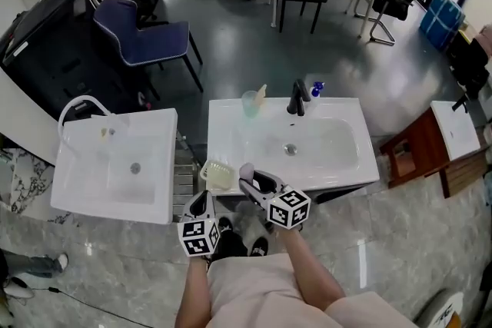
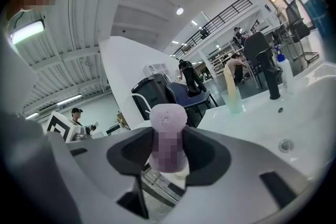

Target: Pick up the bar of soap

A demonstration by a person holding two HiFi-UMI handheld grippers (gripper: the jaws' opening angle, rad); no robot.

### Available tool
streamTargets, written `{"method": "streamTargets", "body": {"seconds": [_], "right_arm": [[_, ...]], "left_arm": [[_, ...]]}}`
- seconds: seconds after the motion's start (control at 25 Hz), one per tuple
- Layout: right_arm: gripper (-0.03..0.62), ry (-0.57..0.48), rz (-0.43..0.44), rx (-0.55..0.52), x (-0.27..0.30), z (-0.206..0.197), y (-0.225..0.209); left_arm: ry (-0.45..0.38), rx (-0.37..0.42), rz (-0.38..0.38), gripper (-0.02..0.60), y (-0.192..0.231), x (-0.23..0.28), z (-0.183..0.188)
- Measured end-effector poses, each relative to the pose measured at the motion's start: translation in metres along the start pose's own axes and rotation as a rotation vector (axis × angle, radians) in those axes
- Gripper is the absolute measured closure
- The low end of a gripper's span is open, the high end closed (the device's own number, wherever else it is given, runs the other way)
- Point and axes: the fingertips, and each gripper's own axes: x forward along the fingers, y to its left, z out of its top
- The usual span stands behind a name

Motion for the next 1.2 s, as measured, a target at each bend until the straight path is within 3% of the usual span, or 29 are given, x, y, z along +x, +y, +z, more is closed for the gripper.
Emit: {"method": "streamTargets", "body": {"seconds": [1.2], "right_arm": [[0.413, 0.002, 0.001, -0.016, -0.013, -0.008, 0.006]], "left_arm": [[0.020, 0.016, -0.026, 0.577, -0.011, -0.003, -0.013]]}}
